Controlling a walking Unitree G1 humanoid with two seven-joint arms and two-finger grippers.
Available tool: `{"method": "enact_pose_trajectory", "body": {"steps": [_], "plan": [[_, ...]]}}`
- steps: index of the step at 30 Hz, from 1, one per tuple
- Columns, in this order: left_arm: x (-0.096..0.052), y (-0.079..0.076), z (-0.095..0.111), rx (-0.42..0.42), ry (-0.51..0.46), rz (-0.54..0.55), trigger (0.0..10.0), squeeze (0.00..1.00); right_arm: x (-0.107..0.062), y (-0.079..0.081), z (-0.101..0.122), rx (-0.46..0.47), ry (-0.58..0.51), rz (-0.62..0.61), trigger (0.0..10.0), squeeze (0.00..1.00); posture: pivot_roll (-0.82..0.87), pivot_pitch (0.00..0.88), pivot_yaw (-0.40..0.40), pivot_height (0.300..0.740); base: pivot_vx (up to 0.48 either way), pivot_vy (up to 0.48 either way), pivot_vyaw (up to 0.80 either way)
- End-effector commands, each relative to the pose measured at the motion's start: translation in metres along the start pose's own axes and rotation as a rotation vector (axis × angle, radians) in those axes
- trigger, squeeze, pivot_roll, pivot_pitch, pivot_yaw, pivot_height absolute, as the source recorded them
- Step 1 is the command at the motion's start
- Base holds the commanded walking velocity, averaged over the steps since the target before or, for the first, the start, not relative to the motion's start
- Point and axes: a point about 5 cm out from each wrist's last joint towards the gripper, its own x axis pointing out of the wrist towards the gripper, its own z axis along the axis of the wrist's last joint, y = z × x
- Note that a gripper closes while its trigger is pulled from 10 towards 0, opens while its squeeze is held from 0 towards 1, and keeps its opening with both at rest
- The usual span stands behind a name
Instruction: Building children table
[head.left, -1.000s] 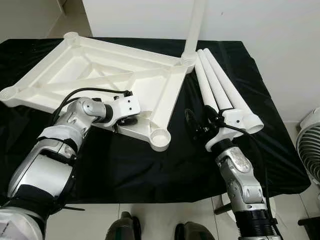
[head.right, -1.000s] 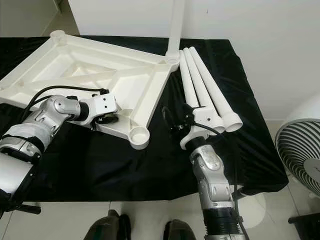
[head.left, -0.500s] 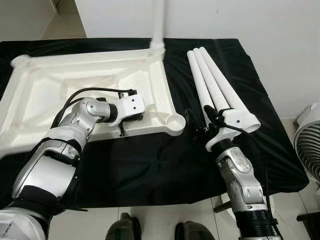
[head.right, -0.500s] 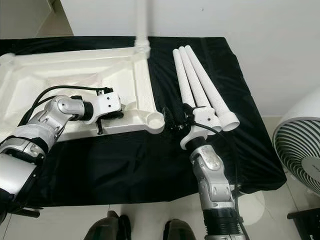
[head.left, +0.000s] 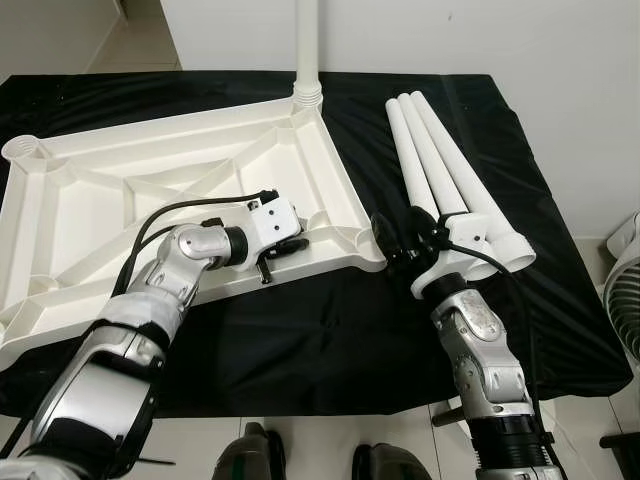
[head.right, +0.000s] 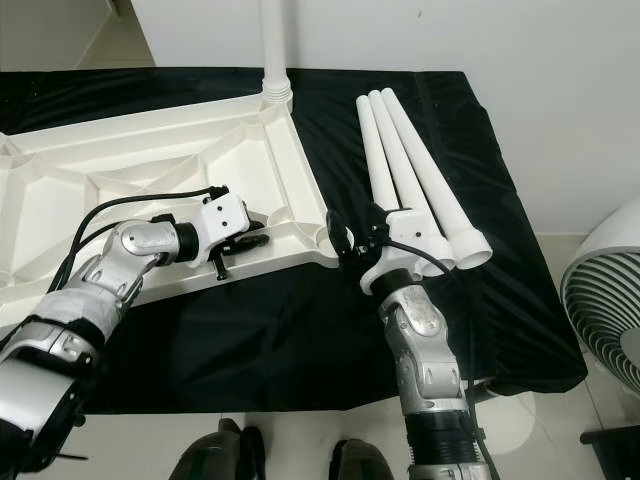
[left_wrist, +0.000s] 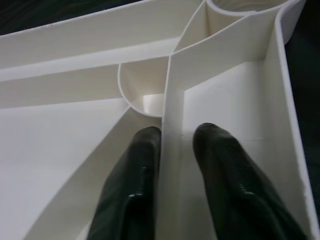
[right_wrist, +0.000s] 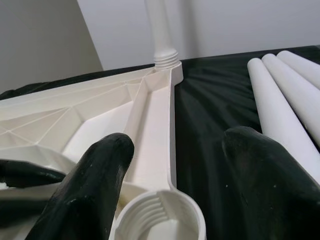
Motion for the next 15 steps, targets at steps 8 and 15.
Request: {"method": "enact_pose_trajectory", "body": {"steps": [8,15], "plan": [[-0.007,-0.015,0.019,-0.027,-0.096,-0.137,10.0,0.0,0.009,-0.016,0.003,0.004,-0.014,-0.119,10.0,1.0,-0.07,0.091,0.043,0.74,0.0,0.0,0.0],[-0.015,0.006,0.047,-0.149,-0.265,0.121,10.0,0.0,0.026,-0.036,0.012,-0.074,0.012,-0.293,10.0,0.0,-0.07,0.082,0.036,0.74,0.0,0.0,0.0]]}}
